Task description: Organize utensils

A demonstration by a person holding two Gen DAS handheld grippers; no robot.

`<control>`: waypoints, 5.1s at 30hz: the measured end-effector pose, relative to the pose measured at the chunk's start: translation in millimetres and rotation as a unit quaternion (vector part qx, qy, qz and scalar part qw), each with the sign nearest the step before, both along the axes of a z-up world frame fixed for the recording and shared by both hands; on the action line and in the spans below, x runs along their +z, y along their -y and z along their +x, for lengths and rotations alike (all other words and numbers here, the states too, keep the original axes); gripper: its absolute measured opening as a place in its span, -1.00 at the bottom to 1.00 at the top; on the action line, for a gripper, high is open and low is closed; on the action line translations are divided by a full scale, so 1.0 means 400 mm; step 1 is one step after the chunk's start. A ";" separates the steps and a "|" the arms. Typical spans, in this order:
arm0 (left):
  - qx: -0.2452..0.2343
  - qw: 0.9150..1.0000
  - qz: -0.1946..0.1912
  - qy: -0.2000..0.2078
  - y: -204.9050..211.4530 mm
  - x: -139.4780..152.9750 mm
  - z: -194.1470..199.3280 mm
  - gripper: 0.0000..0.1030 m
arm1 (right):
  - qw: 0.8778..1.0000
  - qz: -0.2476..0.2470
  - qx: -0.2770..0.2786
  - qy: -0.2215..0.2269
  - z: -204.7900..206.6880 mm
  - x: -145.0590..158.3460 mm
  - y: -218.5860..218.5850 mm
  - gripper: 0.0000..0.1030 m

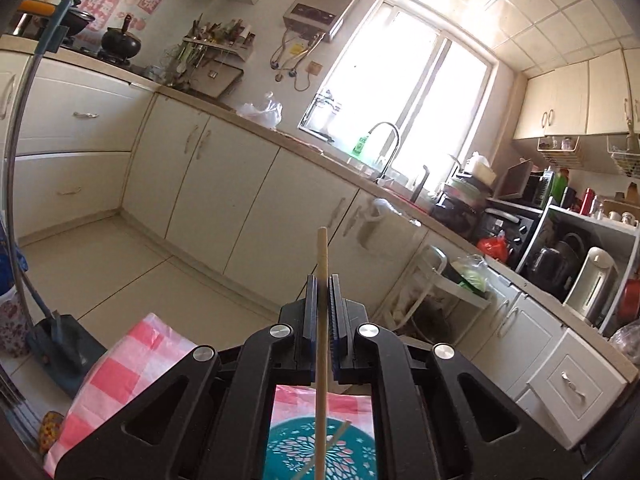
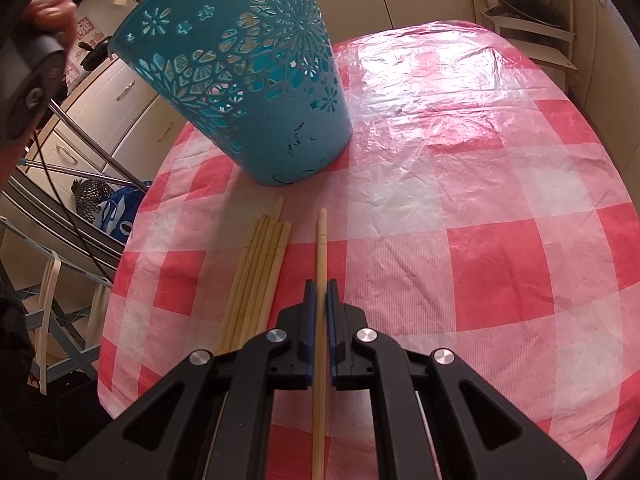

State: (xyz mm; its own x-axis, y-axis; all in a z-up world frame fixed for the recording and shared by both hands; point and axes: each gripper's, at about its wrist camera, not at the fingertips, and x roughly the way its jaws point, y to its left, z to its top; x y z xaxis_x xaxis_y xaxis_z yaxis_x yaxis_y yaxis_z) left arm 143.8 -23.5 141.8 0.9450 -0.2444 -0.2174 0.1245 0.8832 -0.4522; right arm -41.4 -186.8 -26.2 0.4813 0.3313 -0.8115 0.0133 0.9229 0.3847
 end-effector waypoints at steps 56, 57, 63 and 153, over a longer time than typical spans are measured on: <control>-0.032 0.970 0.069 -0.232 -0.173 -0.477 -0.343 0.85 | 0.980 0.106 -0.073 0.153 -0.077 0.190 0.070 -0.89; -0.029 0.970 0.063 -0.234 -0.180 -0.479 -0.342 0.85 | 0.978 0.114 -0.076 0.160 -0.075 0.206 0.078 -0.89; -0.021 0.970 0.055 -0.234 -0.186 -0.479 -0.343 0.85 | 0.962 0.145 -0.079 0.218 -0.013 0.327 0.106 -0.89; -0.094 0.910 0.267 -0.304 0.011 -0.516 -0.282 0.74 | 0.998 -0.060 0.016 0.023 0.017 0.008 -0.040 -0.85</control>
